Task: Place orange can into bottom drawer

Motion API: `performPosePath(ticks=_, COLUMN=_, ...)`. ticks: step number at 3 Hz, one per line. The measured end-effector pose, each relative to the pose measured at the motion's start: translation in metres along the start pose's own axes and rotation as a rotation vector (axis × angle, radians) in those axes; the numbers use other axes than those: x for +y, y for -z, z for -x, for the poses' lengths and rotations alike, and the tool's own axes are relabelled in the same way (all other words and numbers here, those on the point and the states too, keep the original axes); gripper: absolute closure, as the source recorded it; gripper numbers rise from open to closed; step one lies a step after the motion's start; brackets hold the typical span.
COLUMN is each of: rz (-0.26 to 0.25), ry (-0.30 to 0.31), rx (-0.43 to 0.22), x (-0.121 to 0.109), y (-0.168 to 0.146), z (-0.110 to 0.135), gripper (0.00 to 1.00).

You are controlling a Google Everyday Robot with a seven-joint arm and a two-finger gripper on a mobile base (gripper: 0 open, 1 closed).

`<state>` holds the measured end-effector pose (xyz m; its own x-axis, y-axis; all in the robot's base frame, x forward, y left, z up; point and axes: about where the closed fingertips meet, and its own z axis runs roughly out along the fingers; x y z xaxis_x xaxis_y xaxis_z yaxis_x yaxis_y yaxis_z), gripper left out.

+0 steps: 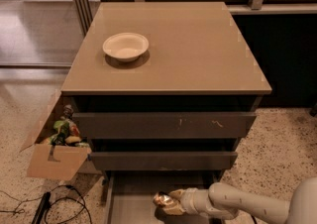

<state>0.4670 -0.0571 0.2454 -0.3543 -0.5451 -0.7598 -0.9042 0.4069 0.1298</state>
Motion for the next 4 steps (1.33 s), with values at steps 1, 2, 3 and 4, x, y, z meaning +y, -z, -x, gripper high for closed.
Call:
performPosePath(ticks=1, rz=-0.015, ry=-0.02, rx=-0.002, x=-0.008, y=-0.013, z=-0.014, gripper=1.0)
performPosePath(ticks=2, rz=-0.025, ry=-0.027, rx=-0.008, x=-0.014, y=-0.022, z=-0.02, gripper=1.0)
performPosePath(ticks=3, rz=-0.021, ry=-0.048, rx=0.007, x=-0.019, y=-0.031, z=-0.029, gripper=1.0)
performPosePath(ticks=4, rz=0.003, ry=-0.103, rx=0.058, x=-0.022, y=-0.047, z=-0.05, gripper=1.0)
